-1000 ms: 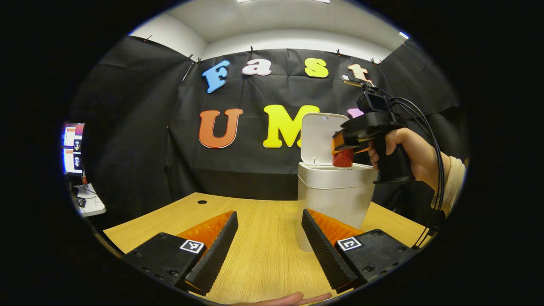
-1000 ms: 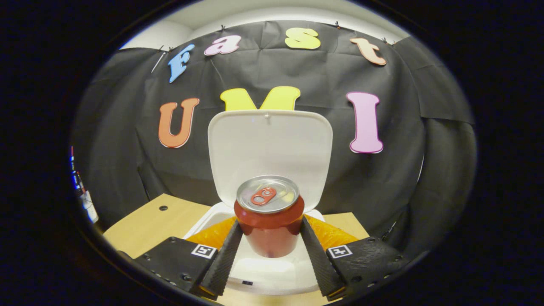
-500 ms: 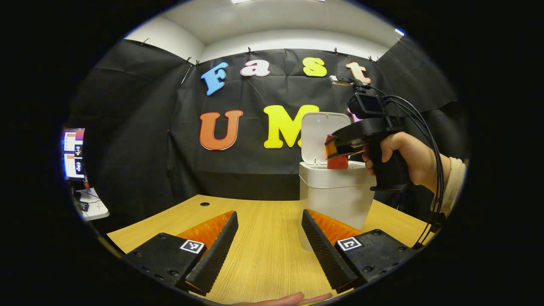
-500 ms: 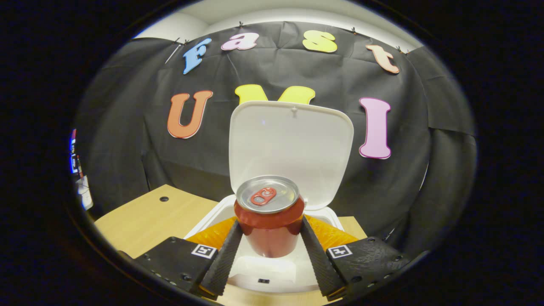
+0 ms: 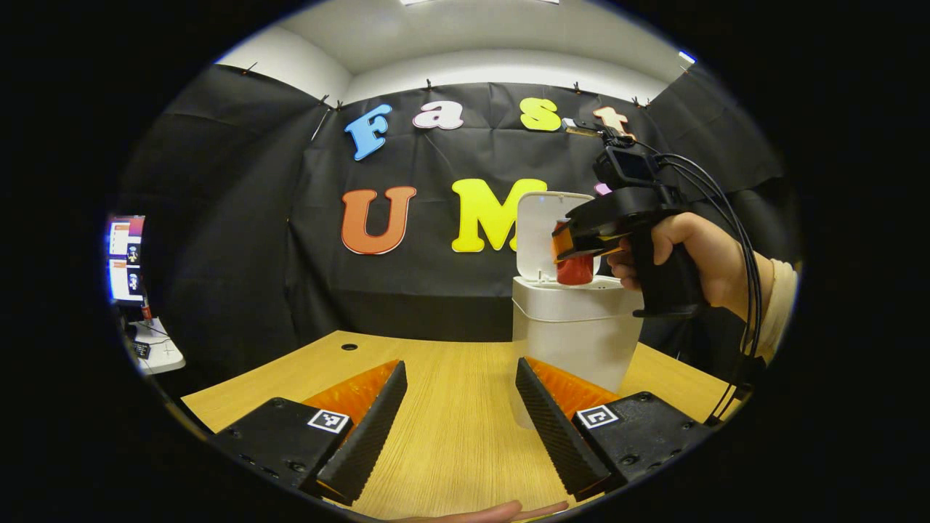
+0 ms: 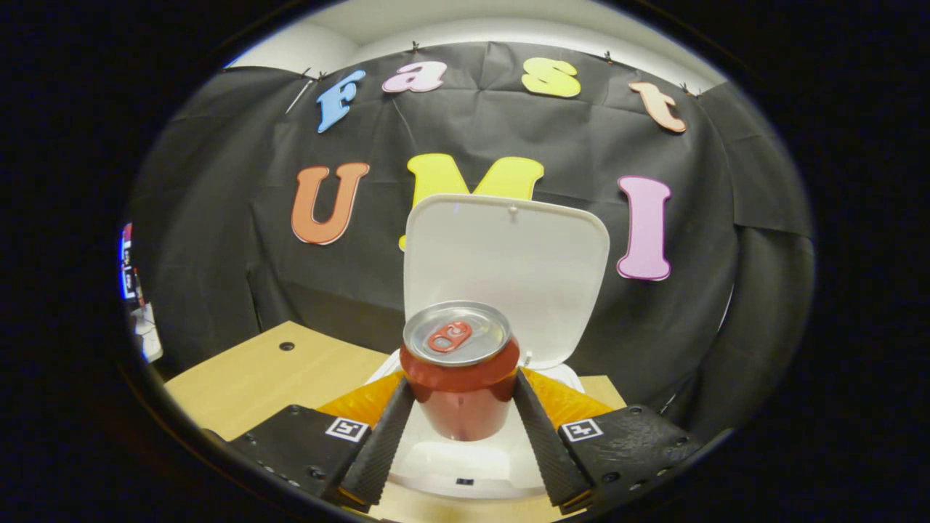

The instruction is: Press the lid of the desktop garbage bin to open it, pick up the crumpled paper on the desktop and throw it into the bin, then pick up the pop can on the desktop and drop it into the bin, and finally close the garbage bin lid.

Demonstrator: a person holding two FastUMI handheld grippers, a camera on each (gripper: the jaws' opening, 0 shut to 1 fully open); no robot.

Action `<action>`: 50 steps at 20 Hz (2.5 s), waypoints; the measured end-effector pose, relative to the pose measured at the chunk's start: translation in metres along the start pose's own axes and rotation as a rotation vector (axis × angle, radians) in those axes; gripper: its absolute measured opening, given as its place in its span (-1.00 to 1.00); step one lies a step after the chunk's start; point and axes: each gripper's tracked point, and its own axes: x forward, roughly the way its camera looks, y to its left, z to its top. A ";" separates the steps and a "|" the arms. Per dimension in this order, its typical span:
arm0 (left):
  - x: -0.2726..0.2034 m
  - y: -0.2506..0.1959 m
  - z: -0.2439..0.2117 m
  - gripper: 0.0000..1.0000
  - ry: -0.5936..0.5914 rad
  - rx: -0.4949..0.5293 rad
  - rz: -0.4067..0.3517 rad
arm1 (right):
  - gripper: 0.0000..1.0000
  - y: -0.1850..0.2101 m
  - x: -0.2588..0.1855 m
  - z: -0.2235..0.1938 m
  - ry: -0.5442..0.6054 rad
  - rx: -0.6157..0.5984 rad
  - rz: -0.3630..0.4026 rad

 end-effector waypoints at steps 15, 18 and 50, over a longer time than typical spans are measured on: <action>-0.001 0.000 -0.002 0.96 0.008 -0.009 -0.018 | 0.86 -0.015 -0.023 0.048 -0.072 0.023 -0.007; -0.002 0.000 0.000 0.94 0.009 -0.014 -0.025 | 0.89 -0.018 -0.033 0.076 -0.114 0.034 -0.003; 0.026 0.039 -0.022 0.87 0.021 -0.101 -0.013 | 0.97 -0.048 0.062 0.152 -0.105 0.143 -0.053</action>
